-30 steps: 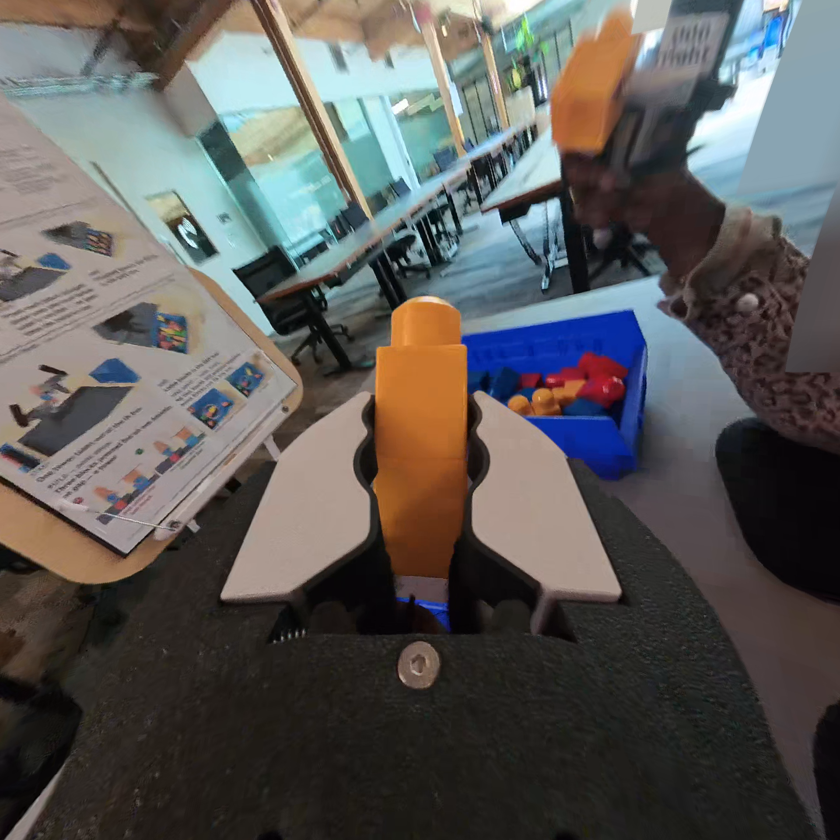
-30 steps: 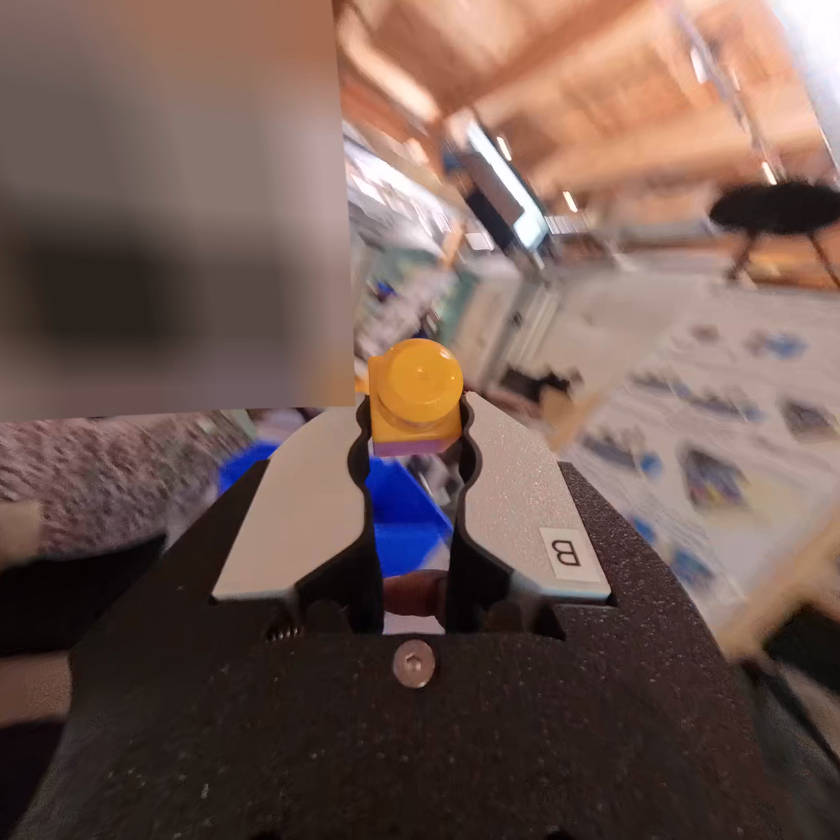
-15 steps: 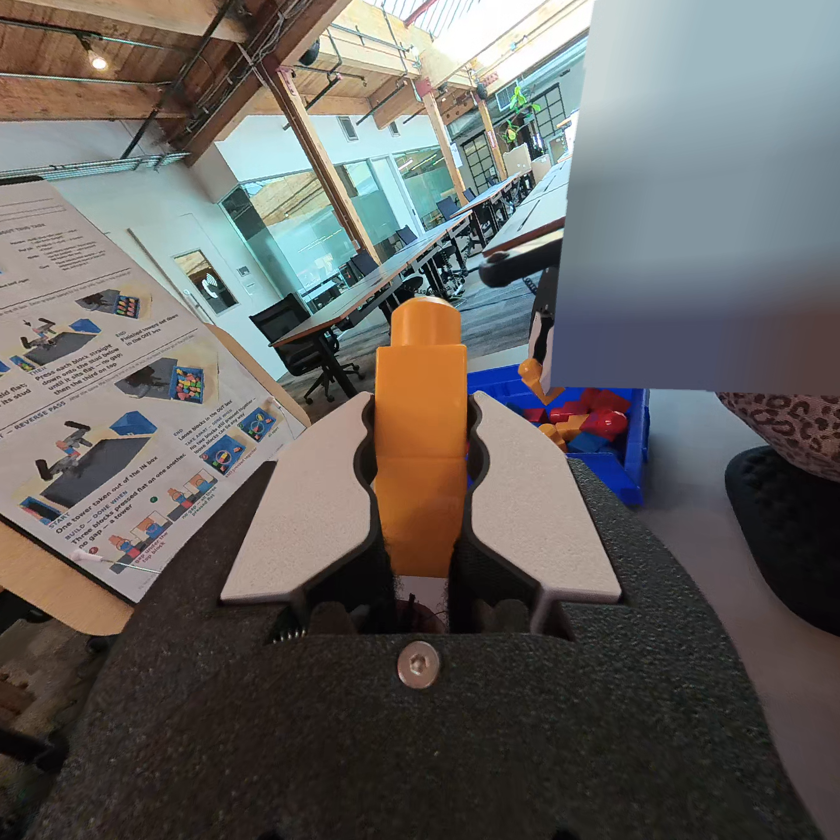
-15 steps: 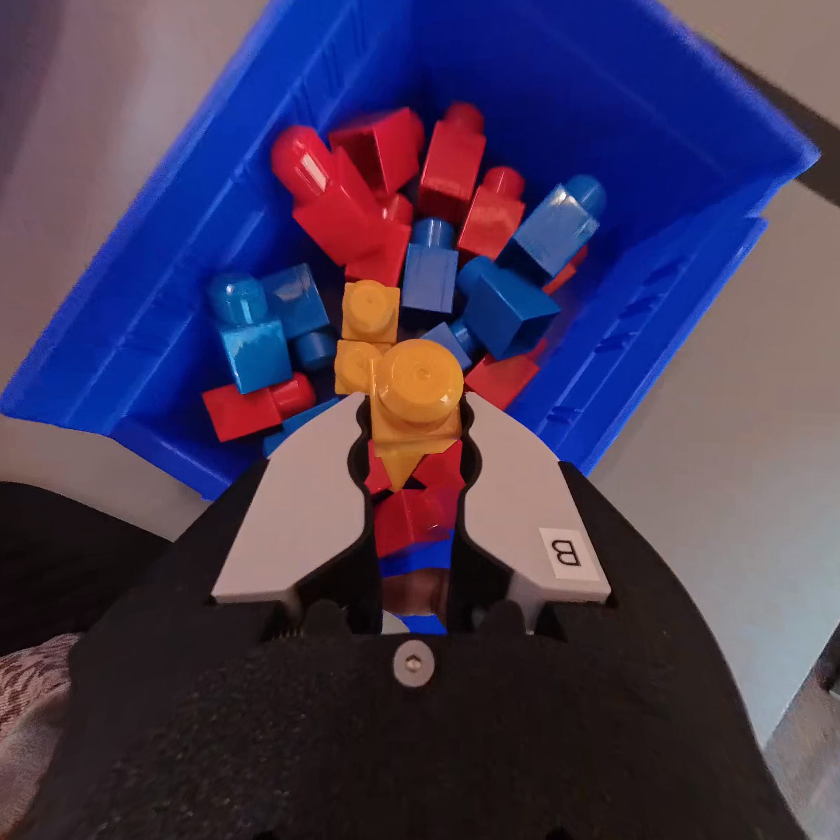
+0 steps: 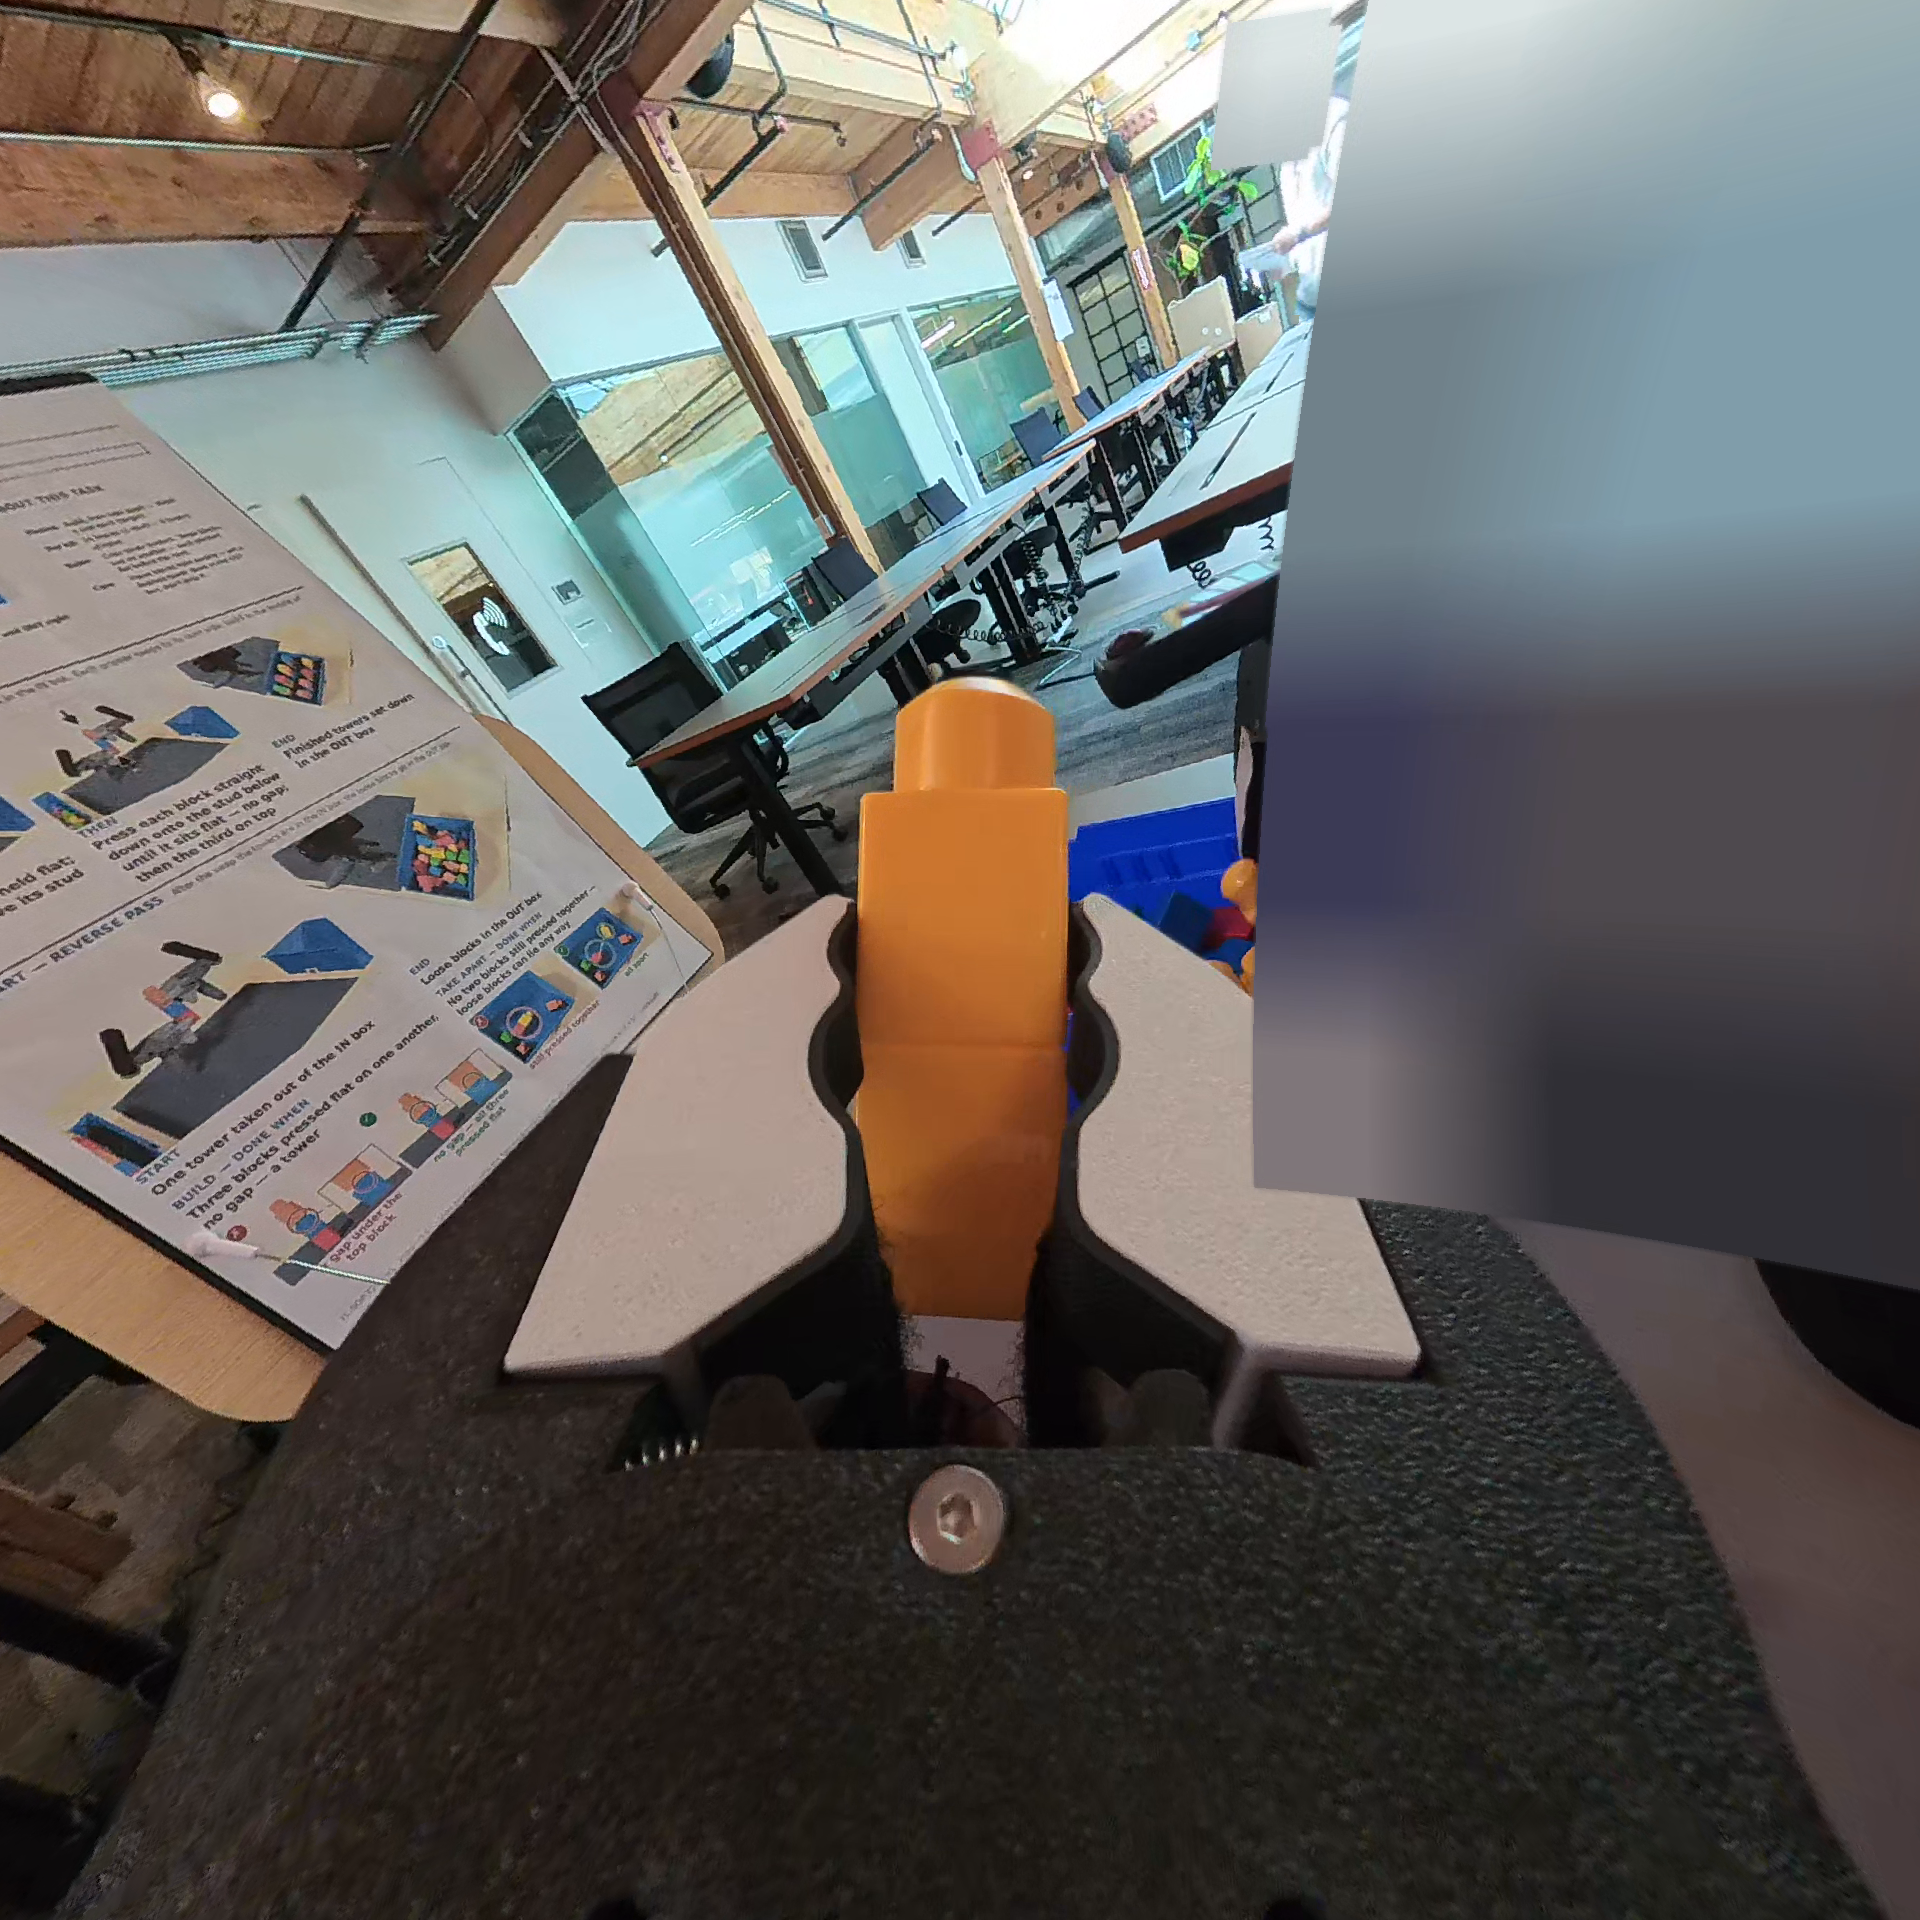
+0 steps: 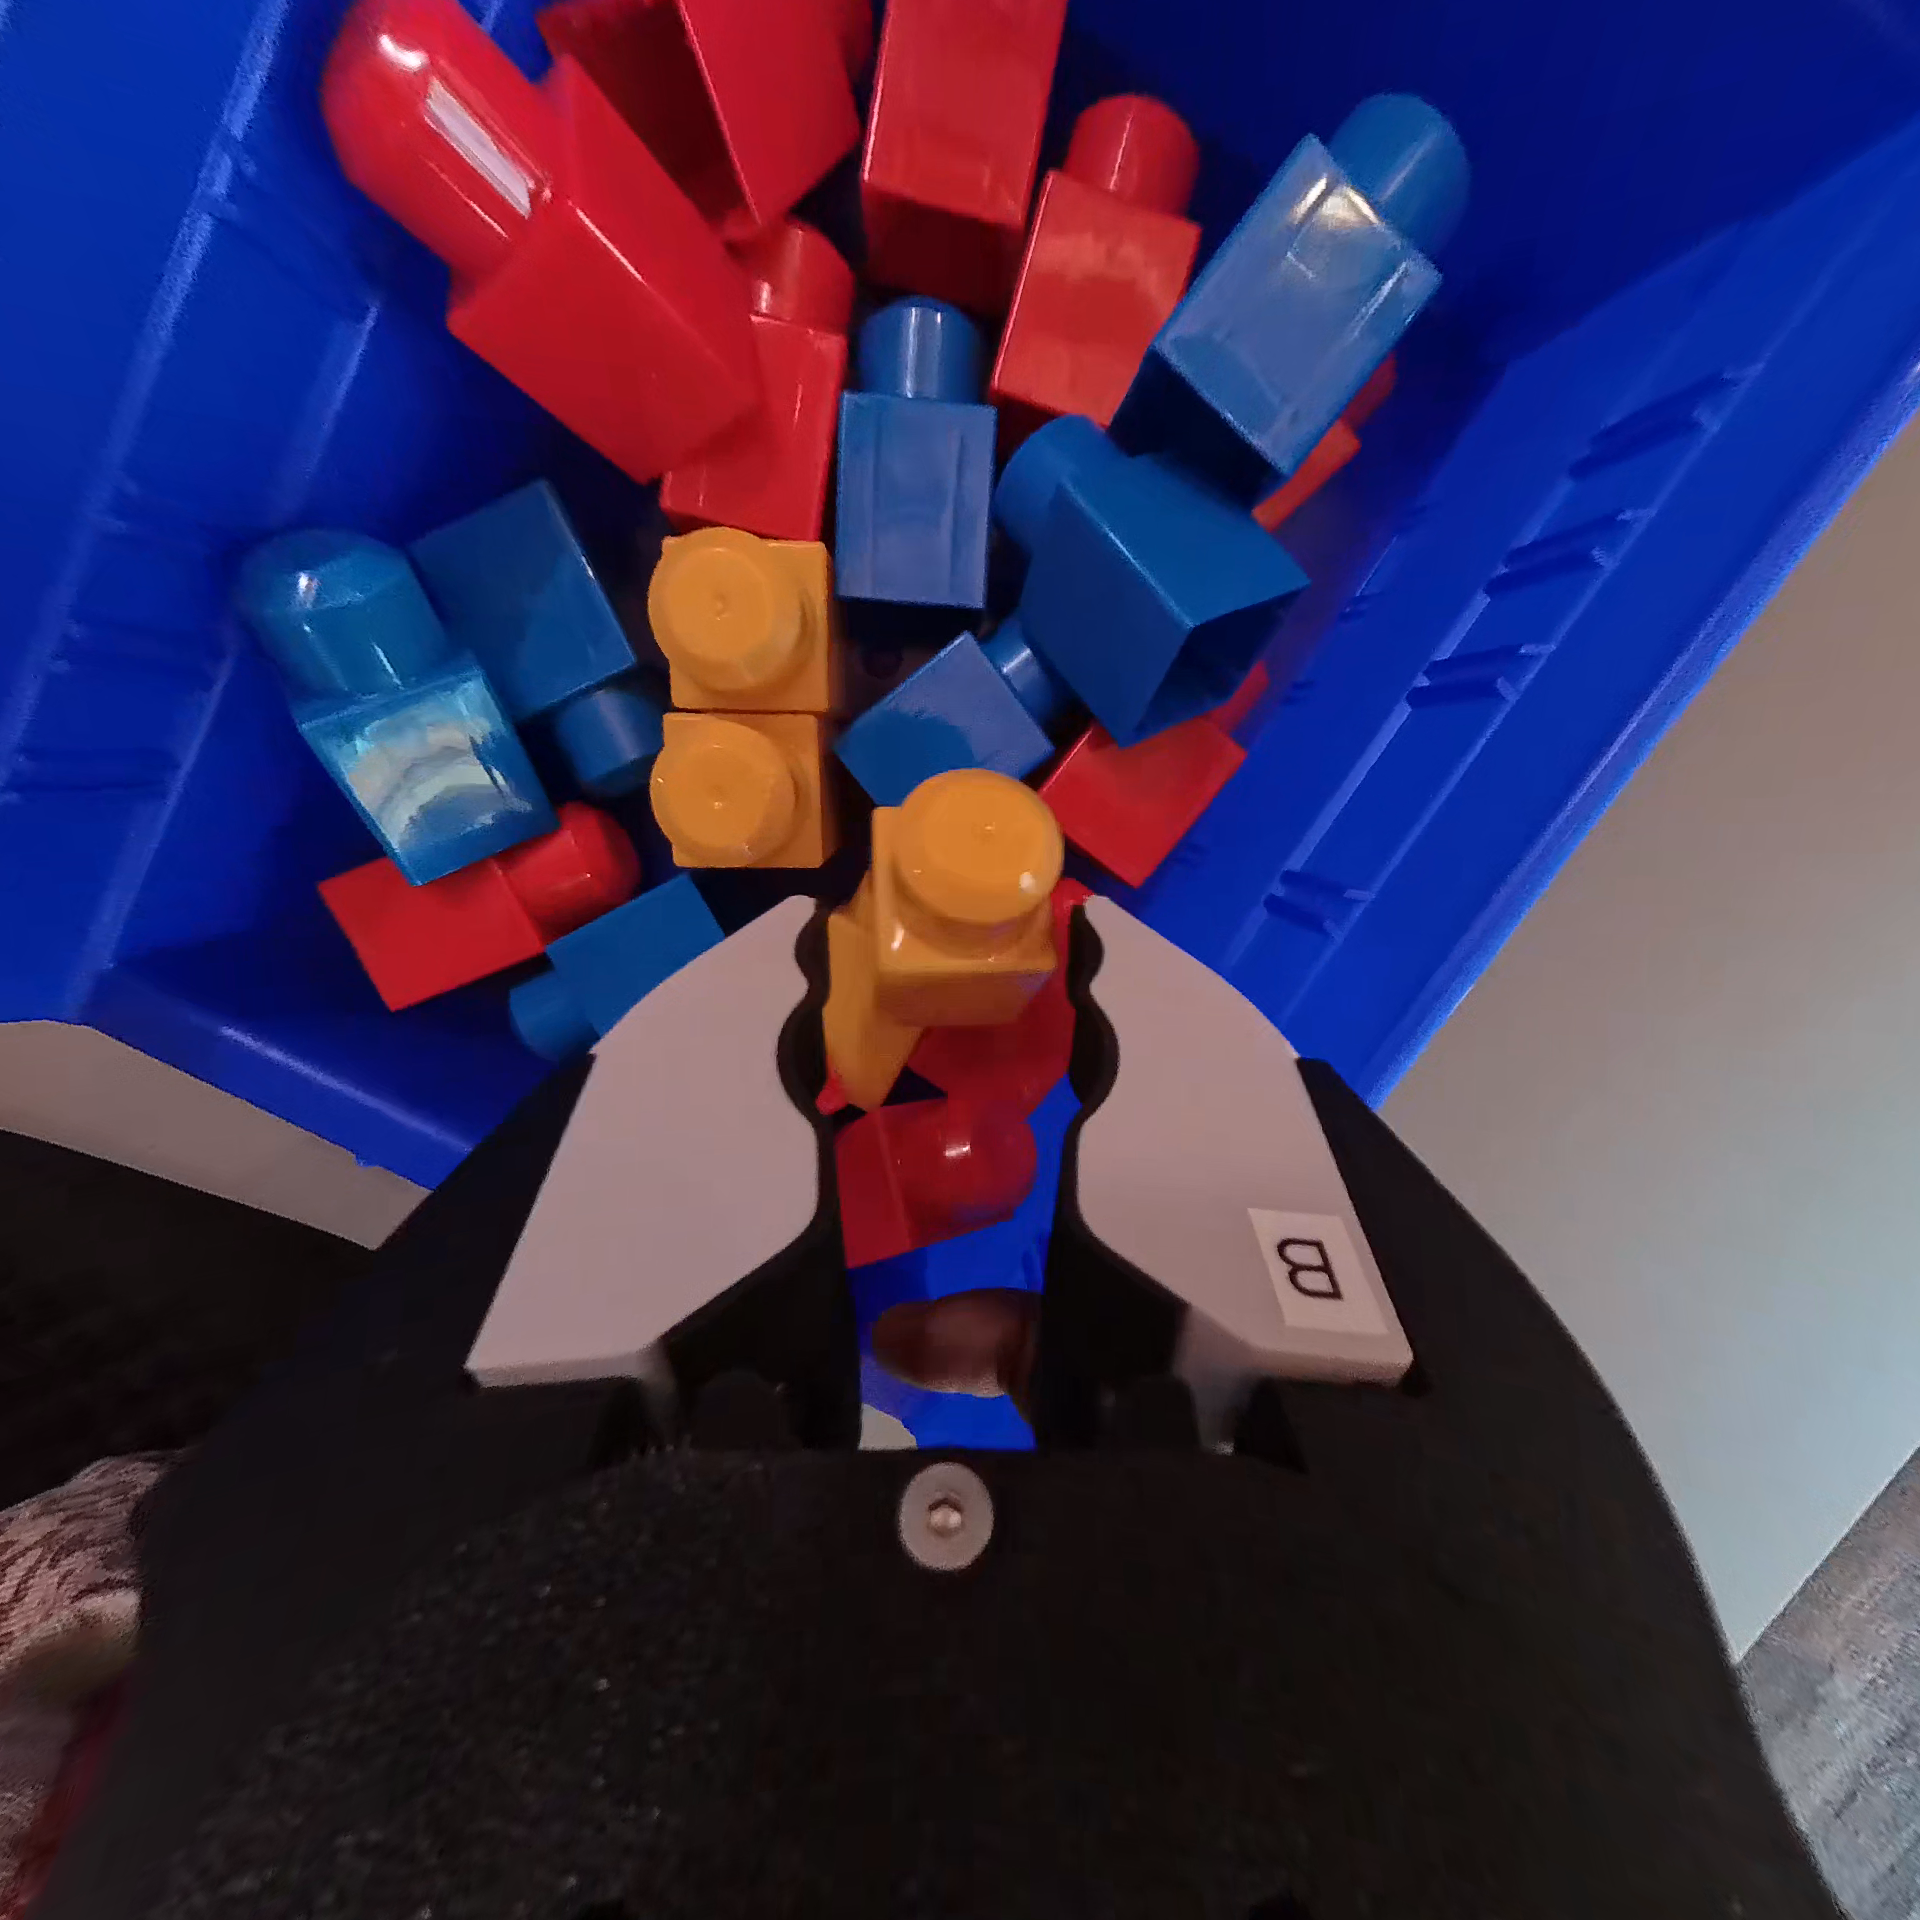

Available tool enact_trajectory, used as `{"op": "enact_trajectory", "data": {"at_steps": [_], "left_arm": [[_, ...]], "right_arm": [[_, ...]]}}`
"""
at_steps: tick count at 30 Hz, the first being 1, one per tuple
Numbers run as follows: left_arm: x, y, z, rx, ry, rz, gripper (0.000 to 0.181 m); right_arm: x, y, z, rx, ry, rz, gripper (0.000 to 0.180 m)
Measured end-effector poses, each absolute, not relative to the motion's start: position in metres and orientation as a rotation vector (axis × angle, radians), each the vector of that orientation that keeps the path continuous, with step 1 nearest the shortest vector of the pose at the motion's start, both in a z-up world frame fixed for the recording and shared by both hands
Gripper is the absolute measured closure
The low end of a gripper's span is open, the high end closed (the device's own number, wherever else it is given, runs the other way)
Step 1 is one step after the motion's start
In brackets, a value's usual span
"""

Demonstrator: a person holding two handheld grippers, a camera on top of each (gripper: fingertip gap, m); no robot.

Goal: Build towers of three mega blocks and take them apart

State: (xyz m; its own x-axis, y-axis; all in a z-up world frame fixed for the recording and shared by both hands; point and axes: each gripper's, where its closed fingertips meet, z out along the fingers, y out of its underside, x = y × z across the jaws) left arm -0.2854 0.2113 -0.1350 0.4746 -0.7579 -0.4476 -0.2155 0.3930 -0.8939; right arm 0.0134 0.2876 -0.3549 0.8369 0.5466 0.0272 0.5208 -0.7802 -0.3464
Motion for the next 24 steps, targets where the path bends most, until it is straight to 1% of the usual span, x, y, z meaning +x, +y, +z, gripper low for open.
{"op": "enact_trajectory", "data": {"at_steps": [1, 4, 6, 10, 12, 14, 19, 24], "left_arm": [[-0.285, 0.212, -0.136, -1.155, 1.059, -0.439, 0.144], [-0.285, 0.214, -0.138, -1.165, 1.063, -0.428, 0.144], [-0.285, 0.214, -0.139, -1.17, 1.072, -0.421, 0.144], [-0.28, 0.213, -0.144, -1.174, 1.104, -0.425, 0.144], [-0.277, 0.212, -0.147, -1.18, 1.123, -0.429, 0.144], [-0.272, 0.211, -0.15, -1.183, 1.15, -0.434, 0.144], [-0.255, 0.205, -0.161, -1.191, 1.241, -0.448, 0.144], [-0.242, 0.197, -0.169, -1.189, 1.326, -0.47, 0.144]], "right_arm": [[0.012, 0.289, -0.353, -2.661, -0.804, 0.106, 0.13], [0.006, 0.295, -0.337, -2.566, -0.814, 0.103, 0.12], [-0.007, 0.303, -0.313, -2.409, -0.841, 0.106, 0.117], [-0.066, 0.302, -0.232, -1.907, -0.954, 0.239, 0.11], [-0.107, 0.281, -0.191, -1.641, -1.037, 0.381, 0.106], [-0.147, 0.244, -0.168, -1.441, -1.182, 0.563, 0.104], [-0.215, 0.175, -0.15, -1.109, -1.464, 0.767, 0.106], [-0.238, 0.169, -0.146, -1.034, -1.471, 0.814, 0.115]]}}
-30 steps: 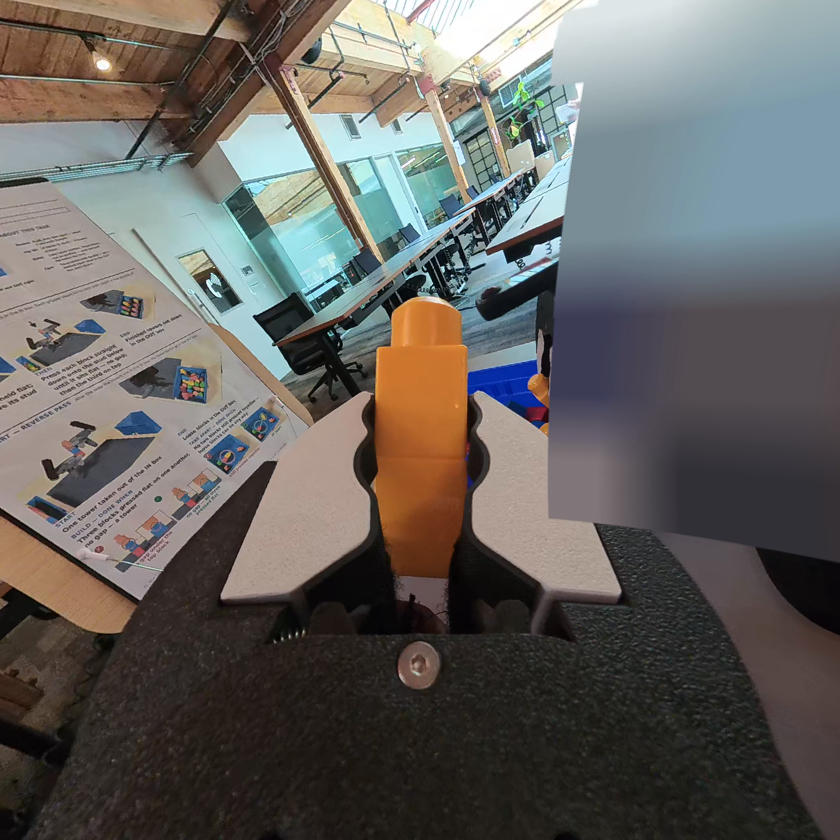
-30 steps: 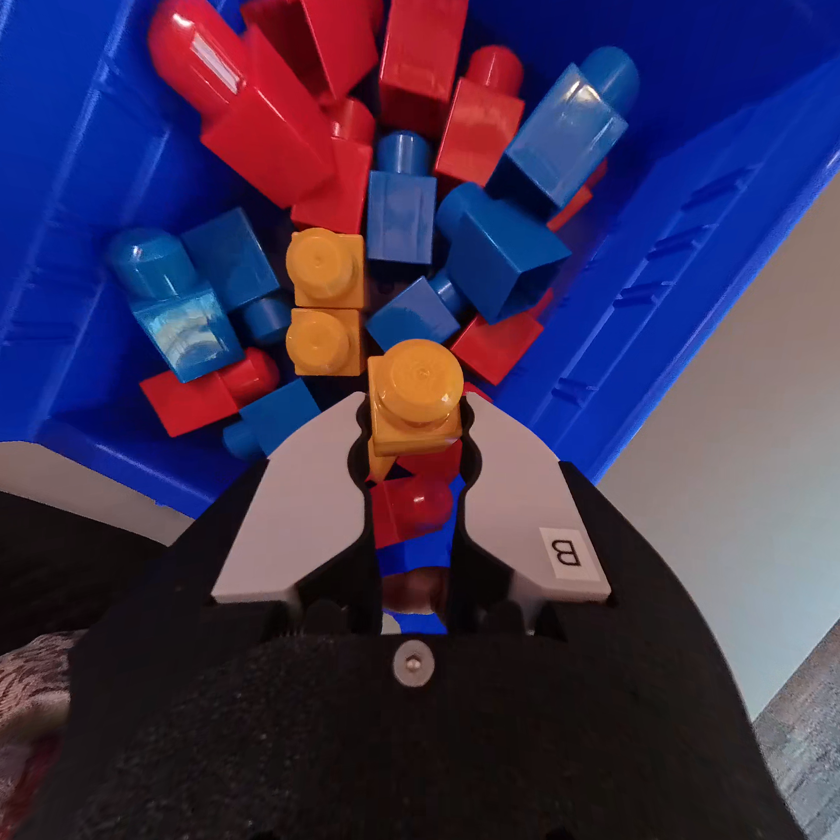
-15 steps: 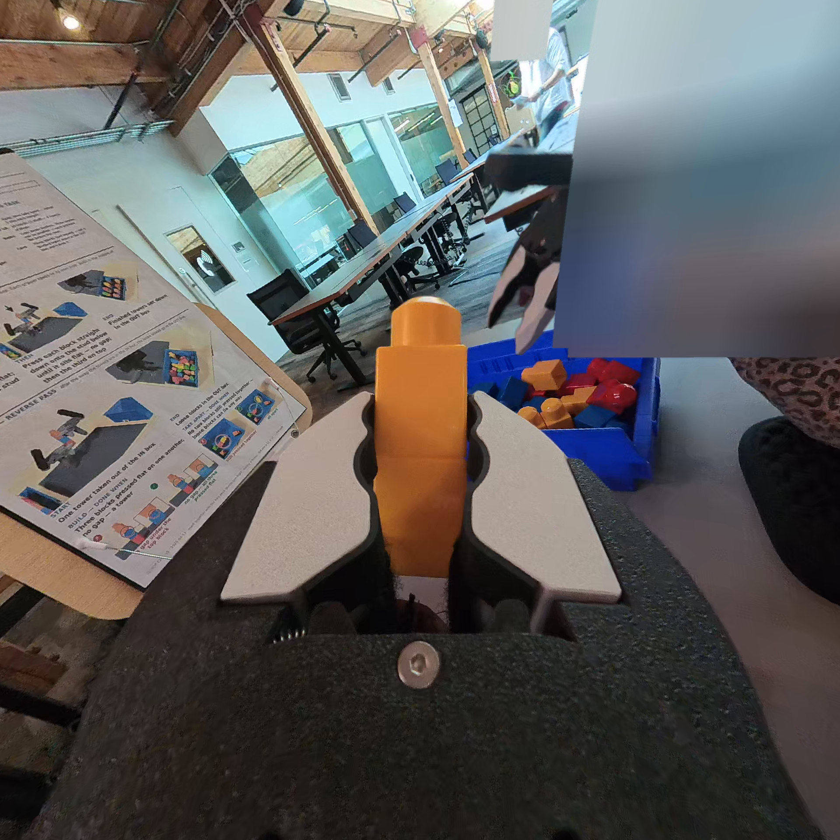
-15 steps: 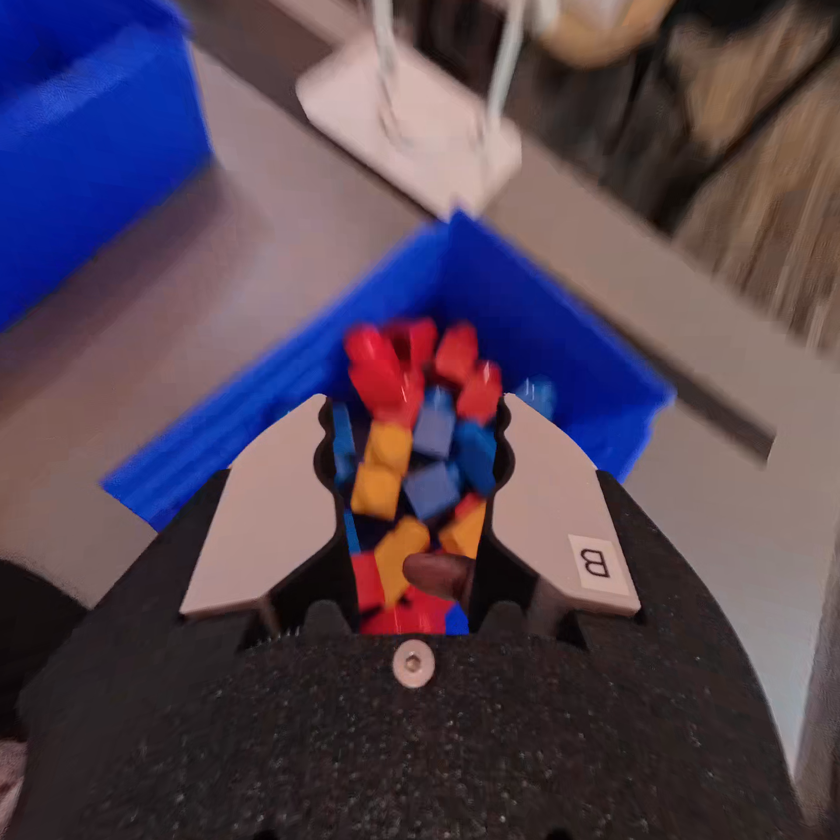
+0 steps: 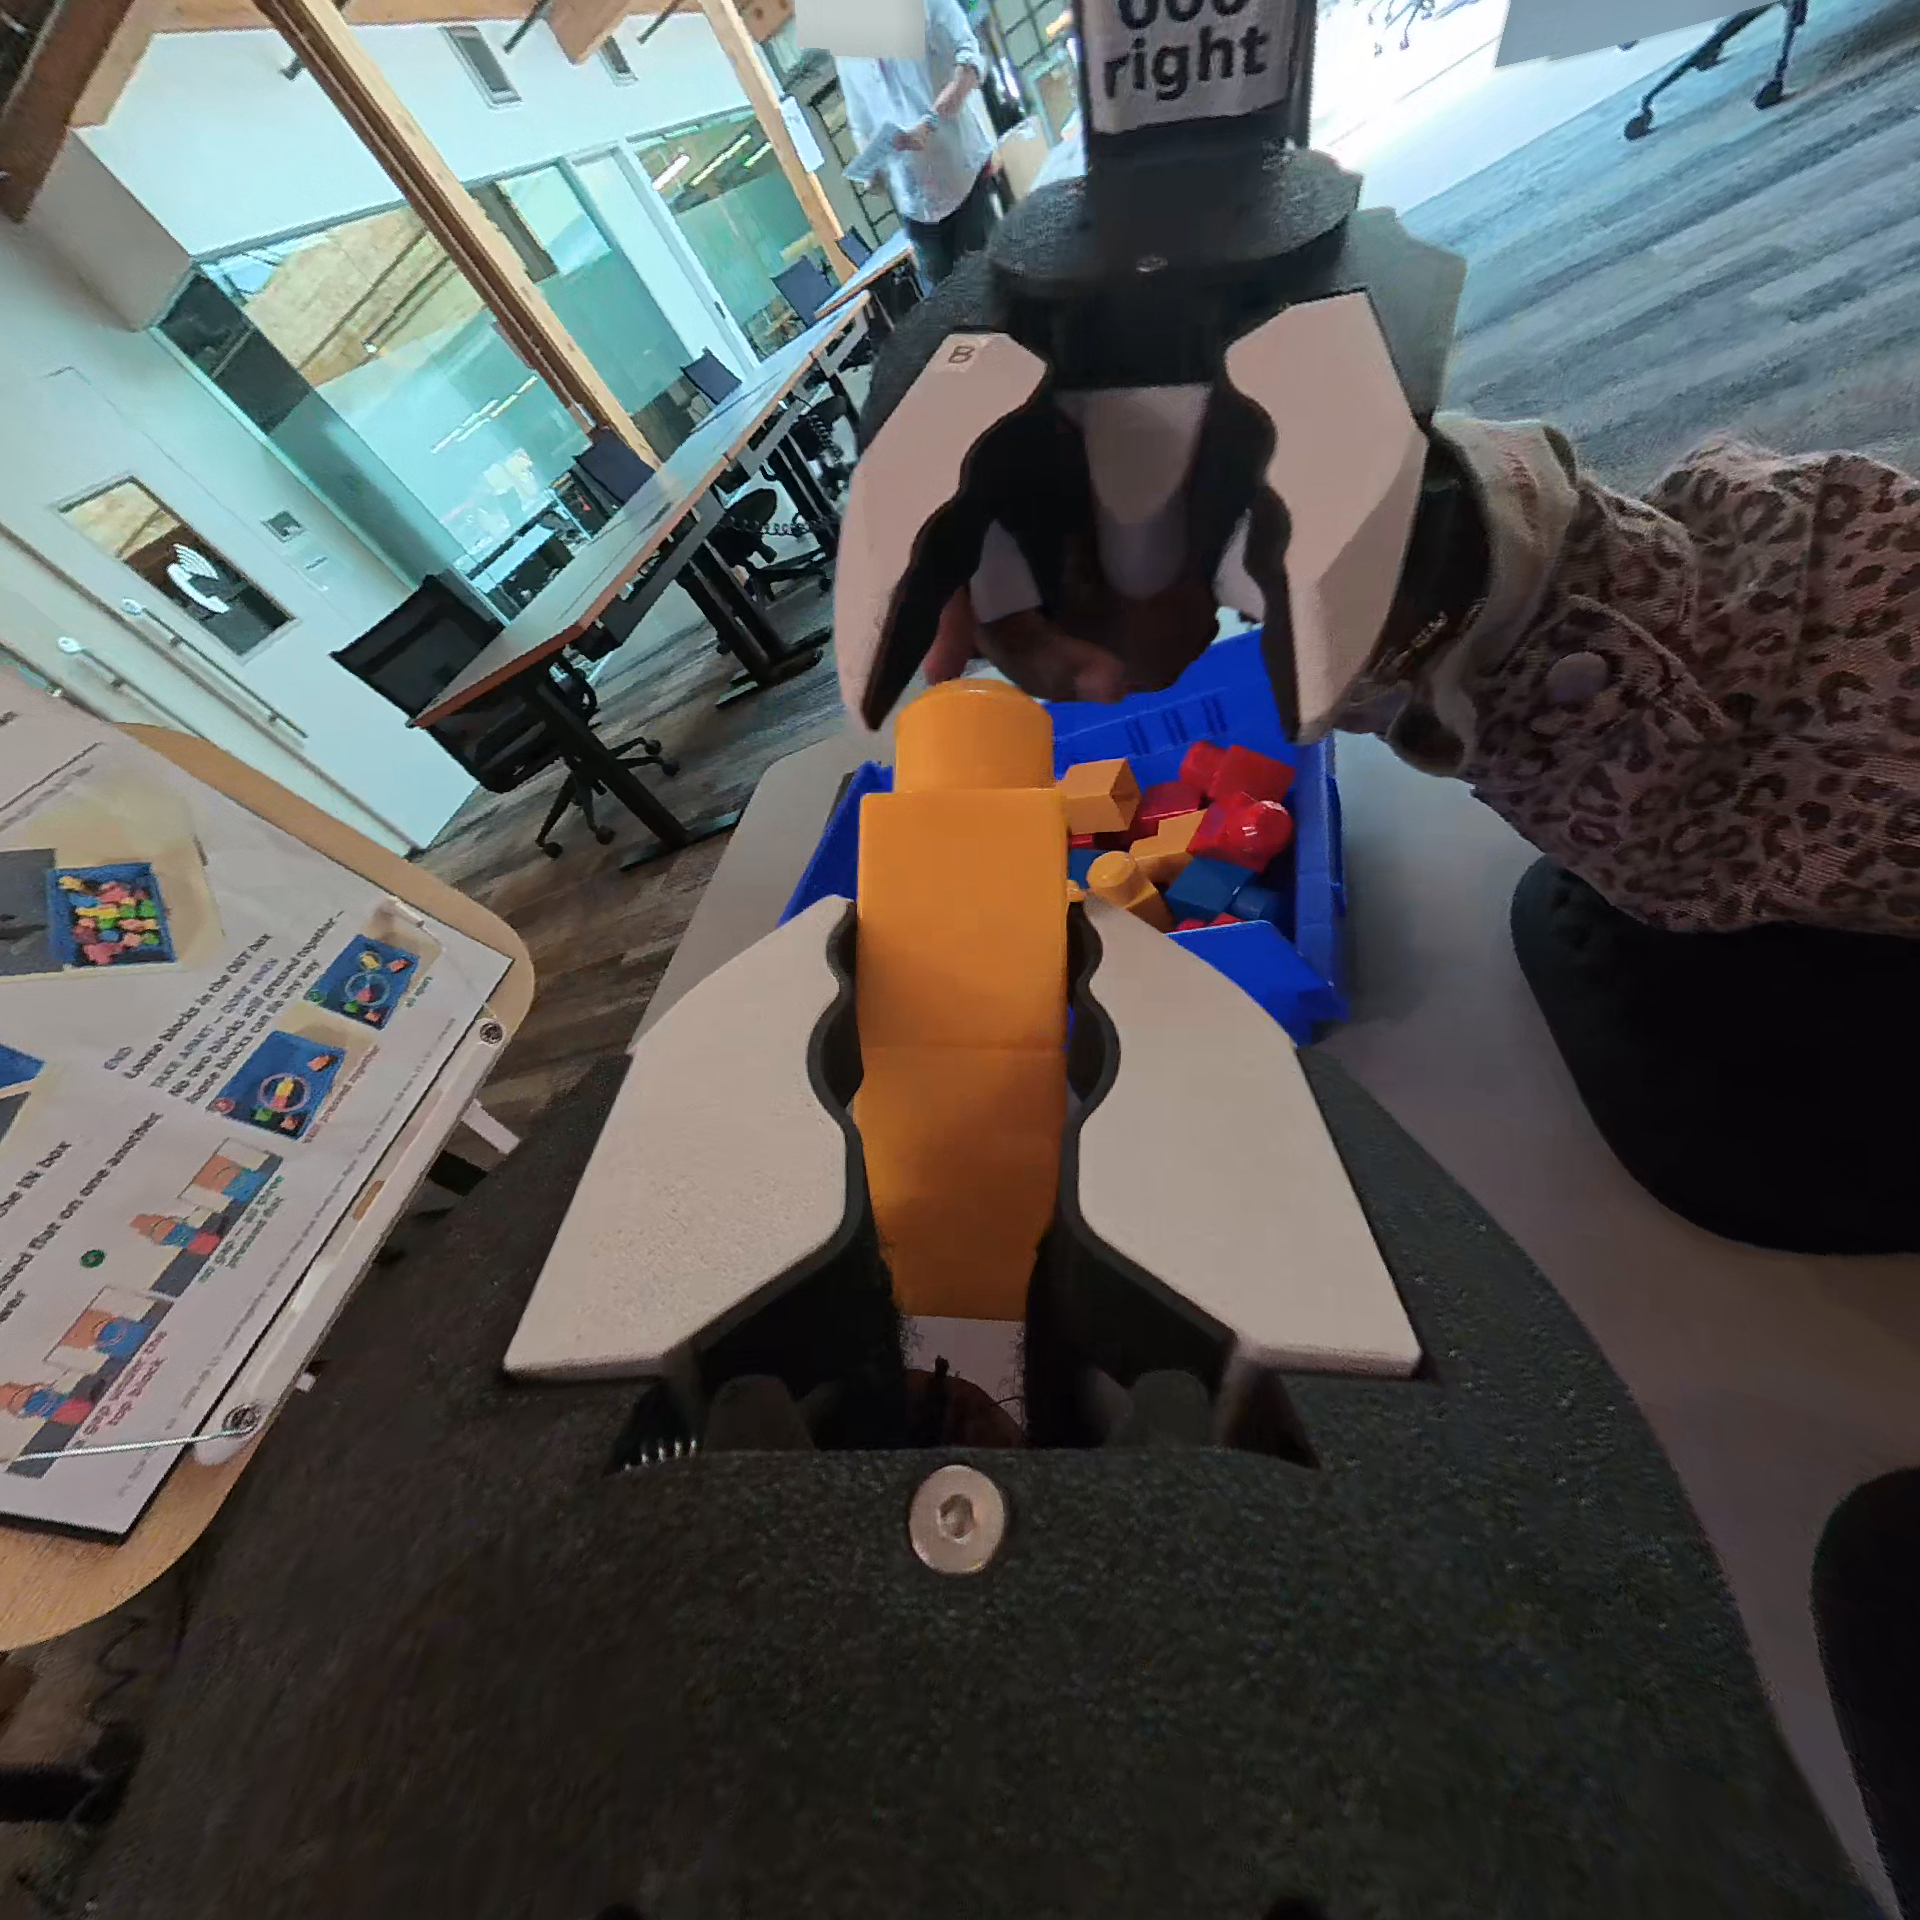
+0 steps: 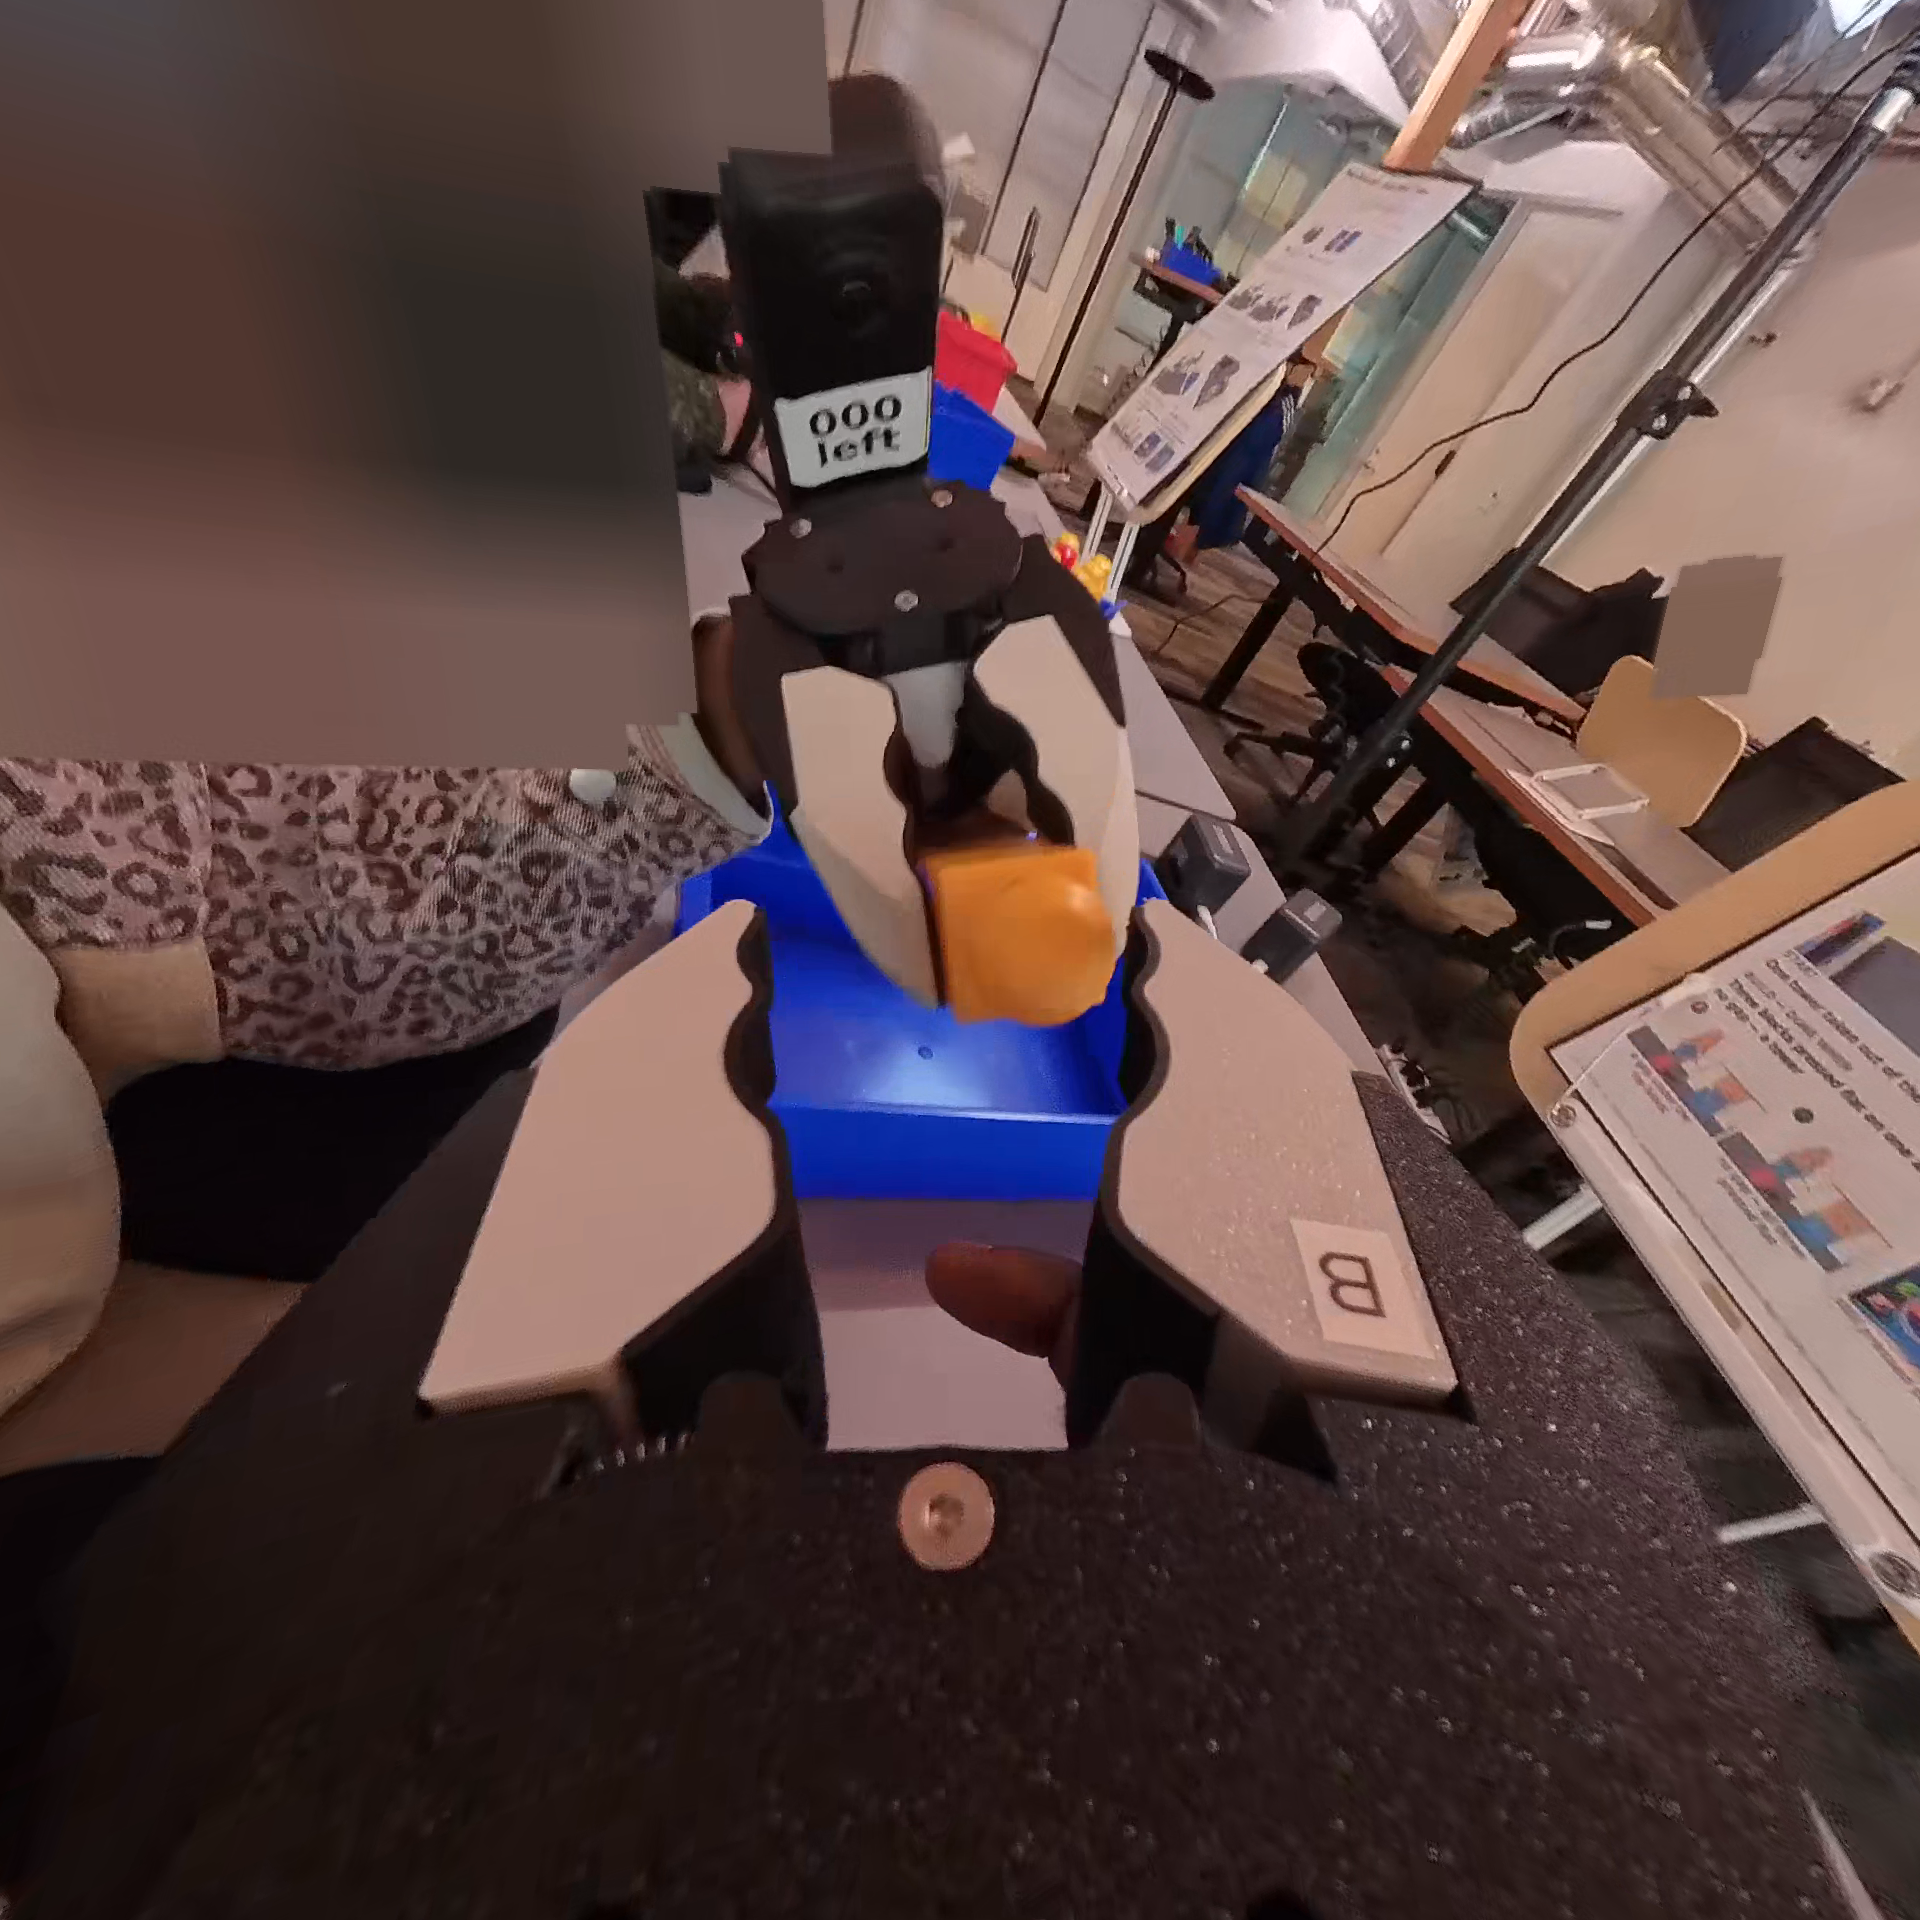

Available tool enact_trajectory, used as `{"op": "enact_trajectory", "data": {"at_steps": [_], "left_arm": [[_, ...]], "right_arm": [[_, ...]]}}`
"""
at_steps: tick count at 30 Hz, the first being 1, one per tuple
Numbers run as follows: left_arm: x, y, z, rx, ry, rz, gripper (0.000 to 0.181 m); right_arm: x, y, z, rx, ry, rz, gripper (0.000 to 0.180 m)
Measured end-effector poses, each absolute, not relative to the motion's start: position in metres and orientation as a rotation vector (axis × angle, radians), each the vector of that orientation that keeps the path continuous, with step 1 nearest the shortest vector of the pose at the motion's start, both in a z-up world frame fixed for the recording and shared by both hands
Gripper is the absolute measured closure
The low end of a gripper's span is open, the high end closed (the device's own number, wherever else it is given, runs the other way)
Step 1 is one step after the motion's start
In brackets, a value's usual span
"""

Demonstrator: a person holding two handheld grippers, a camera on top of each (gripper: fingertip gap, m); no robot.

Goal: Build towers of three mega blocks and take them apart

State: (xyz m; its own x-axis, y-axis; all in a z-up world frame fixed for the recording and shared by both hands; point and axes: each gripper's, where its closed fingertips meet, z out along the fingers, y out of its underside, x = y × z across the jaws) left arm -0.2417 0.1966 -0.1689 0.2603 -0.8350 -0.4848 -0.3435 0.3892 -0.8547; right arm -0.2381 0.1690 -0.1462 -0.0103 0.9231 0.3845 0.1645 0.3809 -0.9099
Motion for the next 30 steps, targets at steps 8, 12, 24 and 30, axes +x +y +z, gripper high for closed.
{"op": "enact_trajectory", "data": {"at_steps": [8, 12, 24, 30], "left_arm": [[-0.228, 0.187, -0.172, -1.17, 1.392, -0.483, 0.144], [-0.226, 0.186, -0.167, -1.153, 1.366, -0.505, 0.144], [-0.235, 0.18, -0.153, -1.104, 1.323, -0.555, 0.144], [-0.252, 0.191, -0.158, -1.156, 1.285, -0.53, 0.145]], "right_arm": [[-0.243, 0.18, -0.156, -1.073, -1.474, 0.776, 0.14], [-0.242, 0.177, -0.152, -1.028, -1.476, 0.775, 0.146], [-0.211, 0.171, -0.128, -0.923, -1.375, 0.922, 0.146], [-0.197, 0.182, -0.127, -0.98, -1.339, 0.805, 0.147]]}}
